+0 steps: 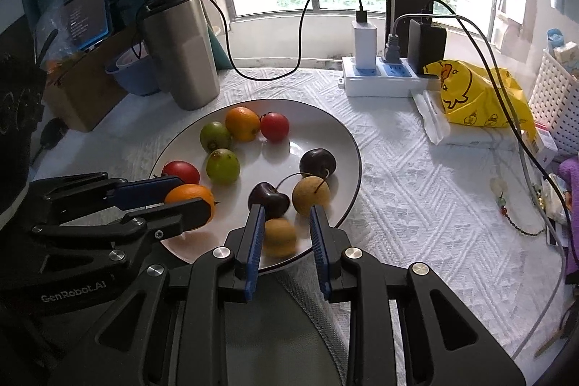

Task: Organize fruits
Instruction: 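Carry the orange and yellow-brown fruit onto the white plate and release both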

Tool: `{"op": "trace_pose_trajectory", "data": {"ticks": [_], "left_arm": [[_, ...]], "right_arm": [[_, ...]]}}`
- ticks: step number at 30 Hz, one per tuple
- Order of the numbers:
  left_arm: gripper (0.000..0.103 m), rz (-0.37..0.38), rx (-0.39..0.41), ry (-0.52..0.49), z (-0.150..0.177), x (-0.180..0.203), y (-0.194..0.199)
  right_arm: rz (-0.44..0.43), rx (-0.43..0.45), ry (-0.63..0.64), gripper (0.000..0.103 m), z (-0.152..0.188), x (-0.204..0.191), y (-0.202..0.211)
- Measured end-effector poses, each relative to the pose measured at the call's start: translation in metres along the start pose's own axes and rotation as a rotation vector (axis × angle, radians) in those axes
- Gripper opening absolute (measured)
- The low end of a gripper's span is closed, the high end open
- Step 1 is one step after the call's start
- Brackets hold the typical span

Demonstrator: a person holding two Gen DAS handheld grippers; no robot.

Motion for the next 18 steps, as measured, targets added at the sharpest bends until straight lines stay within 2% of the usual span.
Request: {"op": "trace_pose_trajectory", "data": {"ticks": [2, 4, 18], "left_arm": [[0.037, -0.003, 0.006, 0.003, 0.0, 0.0, 0.003], [0.042, 0.002, 0.017, 0.002, -0.001, 0.001, 0.008], [0.044, 0.004, 0.144, -0.027, 0.003, 0.009, 0.072]], "right_arm": [[0.007, 0.003, -0.003, 0.041, 0.0, 0.0, 0.003], [0.018, 0.012, -0.008, 0.046, -0.002, 0.0, 0.009], [0.073, 0.073, 0.004, 0.047, -0.009, -0.017, 0.059]]}}
Point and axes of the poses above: each gripper's, at about its wrist camera, not at the fingertips, and y roughly against the way its jaws point, x to its right, z to its underside, the point moved 7 cm from there along -y, roughly the way its jaws point, and after that the axes turned 15 degrees about y, right-handed, at the moved point
